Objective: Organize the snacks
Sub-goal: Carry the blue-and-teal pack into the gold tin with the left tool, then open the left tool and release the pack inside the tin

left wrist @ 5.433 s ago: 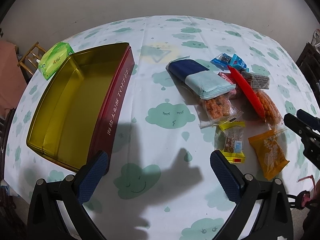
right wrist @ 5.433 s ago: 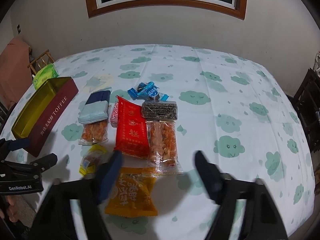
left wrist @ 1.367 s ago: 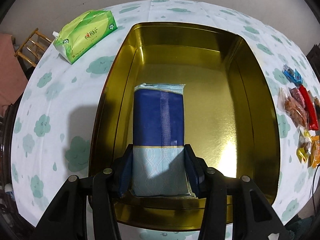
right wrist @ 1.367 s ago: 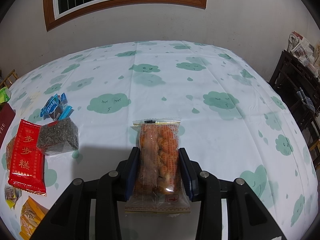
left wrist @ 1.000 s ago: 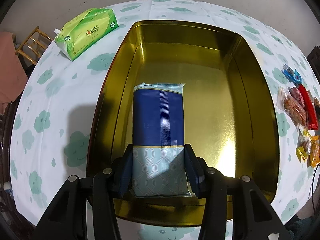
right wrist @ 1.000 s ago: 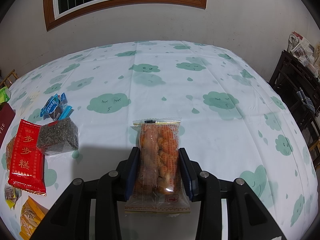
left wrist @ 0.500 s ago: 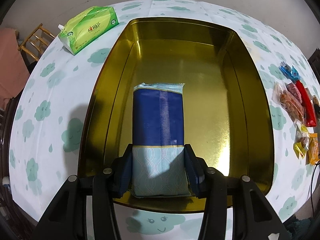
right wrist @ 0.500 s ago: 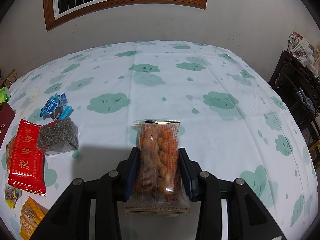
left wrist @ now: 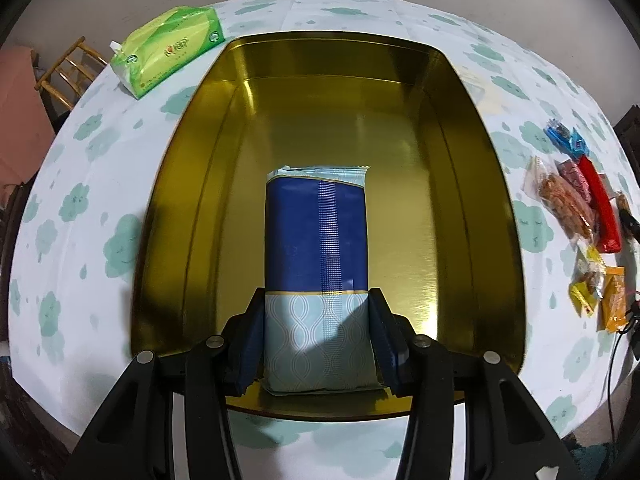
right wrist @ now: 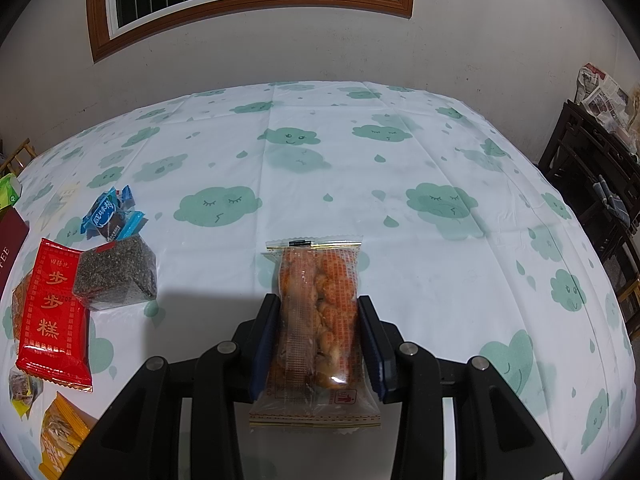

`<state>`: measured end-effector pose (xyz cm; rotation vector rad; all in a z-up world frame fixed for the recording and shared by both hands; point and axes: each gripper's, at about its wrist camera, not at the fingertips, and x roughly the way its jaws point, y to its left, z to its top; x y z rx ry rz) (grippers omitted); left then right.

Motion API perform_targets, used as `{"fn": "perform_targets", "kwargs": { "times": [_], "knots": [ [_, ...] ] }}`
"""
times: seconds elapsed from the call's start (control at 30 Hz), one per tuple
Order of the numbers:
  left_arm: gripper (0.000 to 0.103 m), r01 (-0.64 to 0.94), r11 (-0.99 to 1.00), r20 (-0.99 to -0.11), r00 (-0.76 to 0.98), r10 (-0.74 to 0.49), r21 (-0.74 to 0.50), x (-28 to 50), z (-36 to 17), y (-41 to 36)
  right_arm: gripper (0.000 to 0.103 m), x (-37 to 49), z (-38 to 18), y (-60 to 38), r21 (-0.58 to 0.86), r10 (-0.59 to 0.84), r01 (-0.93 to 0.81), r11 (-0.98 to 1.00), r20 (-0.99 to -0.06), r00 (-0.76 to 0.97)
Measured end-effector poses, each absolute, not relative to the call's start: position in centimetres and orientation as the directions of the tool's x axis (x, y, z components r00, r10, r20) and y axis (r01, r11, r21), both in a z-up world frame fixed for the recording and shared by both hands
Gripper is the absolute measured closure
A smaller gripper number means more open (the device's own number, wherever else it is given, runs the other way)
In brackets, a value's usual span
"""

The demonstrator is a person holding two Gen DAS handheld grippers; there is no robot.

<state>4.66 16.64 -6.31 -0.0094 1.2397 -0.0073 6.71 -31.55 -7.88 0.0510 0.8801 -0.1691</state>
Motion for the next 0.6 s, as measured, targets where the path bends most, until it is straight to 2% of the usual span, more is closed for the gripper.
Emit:
{"fn": "perform_targets", "kwargs": {
  "times": [0.2, 0.4, 0.6],
  "knots": [
    [0.058, -0.002, 1.000, -0.943, 0.331, -0.022, -0.024, 4.79, -6.36, 16.19, 0.063, 6.74, -7.89, -31.54, -0.032, -0.131, 0.167, 0.985, -0.770, 0.624],
    [0.053, -0.006, 1.000, -0.940, 0.341, -0.004, -0.006, 5.03, -6.22, 16.13, 0.064, 6.84, -7.73, -31.44, -0.052, -0.153, 0.180, 0.982, -0.779, 0.608],
    [0.037, -0.011, 0.999, -0.926, 0.377, 0.035, 0.034, 5.27, -5.62, 16.18, 0.064, 7.27, -7.55, -30.86, -0.083, -0.179, 0.188, 0.979, -0.793, 0.583]
  ]
}}
